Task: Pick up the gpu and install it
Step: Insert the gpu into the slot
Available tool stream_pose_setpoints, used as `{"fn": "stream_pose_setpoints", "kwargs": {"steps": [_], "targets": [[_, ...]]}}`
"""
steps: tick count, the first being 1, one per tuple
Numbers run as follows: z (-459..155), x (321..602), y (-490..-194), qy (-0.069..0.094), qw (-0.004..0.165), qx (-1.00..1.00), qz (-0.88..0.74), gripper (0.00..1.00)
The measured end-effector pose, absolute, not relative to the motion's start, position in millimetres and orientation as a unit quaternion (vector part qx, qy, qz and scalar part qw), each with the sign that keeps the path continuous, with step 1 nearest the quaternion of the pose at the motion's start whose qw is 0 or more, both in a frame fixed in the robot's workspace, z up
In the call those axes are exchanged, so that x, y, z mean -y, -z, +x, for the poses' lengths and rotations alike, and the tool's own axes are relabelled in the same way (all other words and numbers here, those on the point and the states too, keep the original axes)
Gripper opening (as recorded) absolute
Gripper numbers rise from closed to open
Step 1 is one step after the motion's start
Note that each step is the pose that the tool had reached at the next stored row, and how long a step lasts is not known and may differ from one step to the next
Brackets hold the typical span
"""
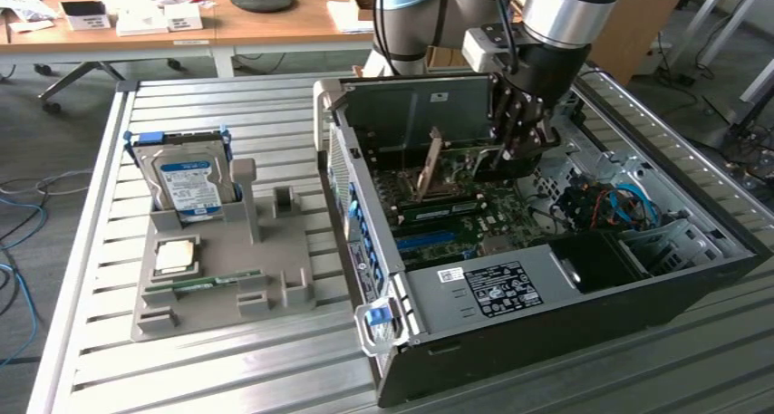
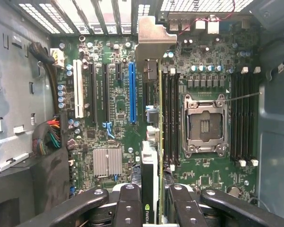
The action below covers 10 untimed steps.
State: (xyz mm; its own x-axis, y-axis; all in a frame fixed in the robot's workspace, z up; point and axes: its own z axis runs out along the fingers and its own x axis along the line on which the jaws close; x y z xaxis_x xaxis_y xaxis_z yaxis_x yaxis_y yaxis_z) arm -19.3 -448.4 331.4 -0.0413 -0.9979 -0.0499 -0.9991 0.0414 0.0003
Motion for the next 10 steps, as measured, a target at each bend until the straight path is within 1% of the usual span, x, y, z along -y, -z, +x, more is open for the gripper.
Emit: {"fn": "stream_pose_setpoints", "kwargs": {"steps": [10], "targets": [[-27.9, 448.4, -328.5, -0.017, 0.018, -0.721, -0.692, 0.27]]}}
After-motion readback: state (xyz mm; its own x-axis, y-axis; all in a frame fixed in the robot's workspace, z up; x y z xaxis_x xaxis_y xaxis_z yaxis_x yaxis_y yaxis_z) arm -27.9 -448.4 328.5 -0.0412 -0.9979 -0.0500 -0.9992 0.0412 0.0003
